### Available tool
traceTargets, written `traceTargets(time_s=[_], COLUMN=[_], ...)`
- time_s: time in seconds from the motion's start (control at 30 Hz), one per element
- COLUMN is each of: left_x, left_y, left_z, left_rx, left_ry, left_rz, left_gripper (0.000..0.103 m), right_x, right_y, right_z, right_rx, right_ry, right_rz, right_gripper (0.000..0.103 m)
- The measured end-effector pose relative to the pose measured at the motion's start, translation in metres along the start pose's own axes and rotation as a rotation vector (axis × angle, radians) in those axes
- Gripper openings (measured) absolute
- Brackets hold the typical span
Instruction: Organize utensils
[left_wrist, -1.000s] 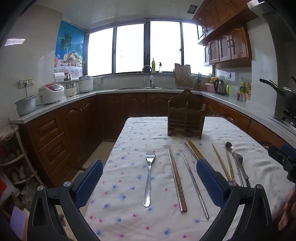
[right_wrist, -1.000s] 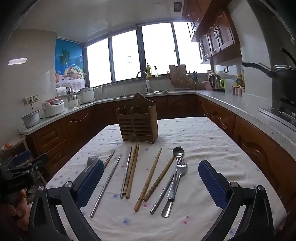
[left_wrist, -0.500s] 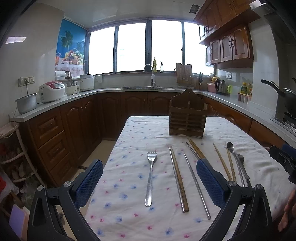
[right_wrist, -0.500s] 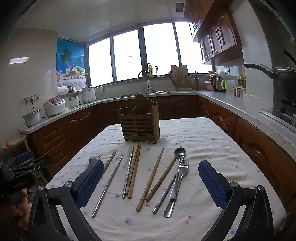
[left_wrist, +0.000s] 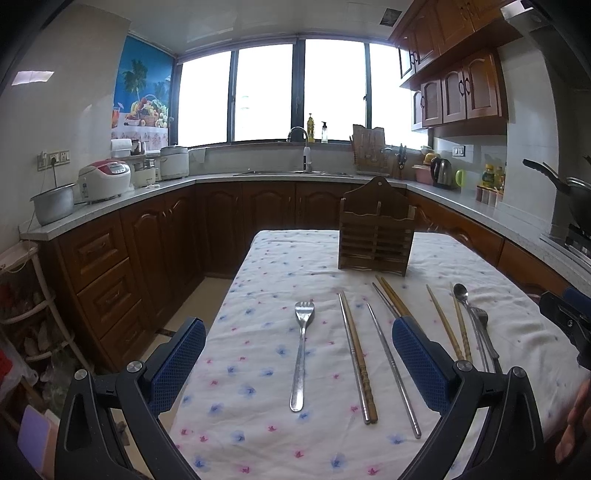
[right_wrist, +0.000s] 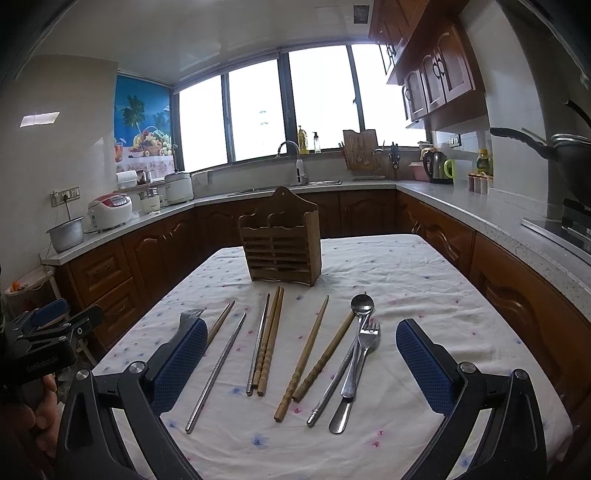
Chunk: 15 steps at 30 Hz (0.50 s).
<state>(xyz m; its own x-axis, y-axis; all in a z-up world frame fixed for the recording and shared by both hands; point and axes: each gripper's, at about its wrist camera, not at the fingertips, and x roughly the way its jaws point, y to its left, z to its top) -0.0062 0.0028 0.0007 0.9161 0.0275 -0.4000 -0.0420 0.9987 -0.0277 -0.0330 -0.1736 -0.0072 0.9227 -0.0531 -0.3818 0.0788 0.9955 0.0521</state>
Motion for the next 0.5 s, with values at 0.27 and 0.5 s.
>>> traceTargets(time_s=[0.27,0.5], left_x=[0.0000,0.0002], left_y=[-0.0001,0.0002], left_z=[0.0000,0.0005], left_rx=[0.000,-0.003], left_ry=[0.000,0.002], left_rz=[0.000,-0.002], left_gripper=[0.102,0.102], right_x=[0.0011,0.0009], right_y=[0.0017,0.0025], right_z=[-0.0004,-0.0006], right_rx=[-0.003,-0.003], right_ry=[-0.002,-0.003], right_rz=[0.006,0.007], right_gripper=[0.103,0.103])
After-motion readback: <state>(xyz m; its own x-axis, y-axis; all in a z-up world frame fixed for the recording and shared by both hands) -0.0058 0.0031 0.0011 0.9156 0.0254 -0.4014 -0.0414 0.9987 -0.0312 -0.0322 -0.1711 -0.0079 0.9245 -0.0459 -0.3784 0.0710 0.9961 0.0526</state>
